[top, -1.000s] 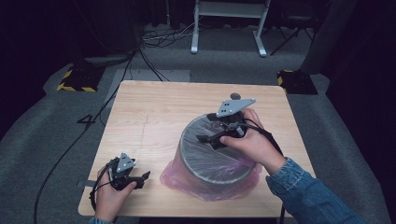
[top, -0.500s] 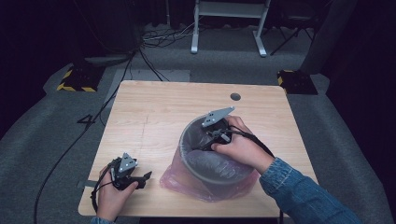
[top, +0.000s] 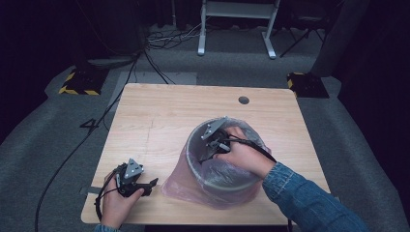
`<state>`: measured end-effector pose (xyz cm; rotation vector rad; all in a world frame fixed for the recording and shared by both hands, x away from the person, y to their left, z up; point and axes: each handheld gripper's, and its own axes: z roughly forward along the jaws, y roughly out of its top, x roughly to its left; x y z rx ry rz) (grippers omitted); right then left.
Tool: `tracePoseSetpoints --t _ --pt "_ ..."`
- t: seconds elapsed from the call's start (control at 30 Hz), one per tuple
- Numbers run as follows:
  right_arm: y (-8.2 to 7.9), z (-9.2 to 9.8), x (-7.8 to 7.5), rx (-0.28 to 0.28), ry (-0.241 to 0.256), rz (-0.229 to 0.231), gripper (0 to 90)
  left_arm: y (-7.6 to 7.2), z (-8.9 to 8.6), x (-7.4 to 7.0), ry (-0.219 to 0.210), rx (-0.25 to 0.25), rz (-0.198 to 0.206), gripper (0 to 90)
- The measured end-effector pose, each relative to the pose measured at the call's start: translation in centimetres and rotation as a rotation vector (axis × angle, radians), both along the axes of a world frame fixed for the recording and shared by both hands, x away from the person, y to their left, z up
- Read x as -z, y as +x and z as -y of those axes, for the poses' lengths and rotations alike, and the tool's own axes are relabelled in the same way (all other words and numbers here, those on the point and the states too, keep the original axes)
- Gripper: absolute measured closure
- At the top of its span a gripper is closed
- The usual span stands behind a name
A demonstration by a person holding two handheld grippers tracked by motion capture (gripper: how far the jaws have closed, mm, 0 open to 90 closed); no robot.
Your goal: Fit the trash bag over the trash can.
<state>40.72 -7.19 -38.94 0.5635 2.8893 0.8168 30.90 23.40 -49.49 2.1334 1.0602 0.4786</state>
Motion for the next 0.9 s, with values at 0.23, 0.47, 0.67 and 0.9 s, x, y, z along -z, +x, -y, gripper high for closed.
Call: tracePoseSetpoints --t 0.23,0.47,0.67,0.9 --pt "0.0 -0.2 1.5 -0.010 -0.094 -0.068 18.2 0.1 0.2 0.2 0.005 0.004 -0.012 22.4" --pt "0.0 0.0 0.8 -0.009 -0.034 -0.081 20.6 0.3 0.4 0.5 0.021 0.011 -0.030 21.8" --pt "-0.1 1.1 -2.9 0.000 0.093 -0.044 23.0 0.7 0.5 0.8 -0.005 0.009 -0.034 20.1" --pt "-1.4 2.6 -7.7 -0.022 0.193 0.042 23.8 0.9 0.5 1.0 -0.012 0.014 -0.024 17.8"
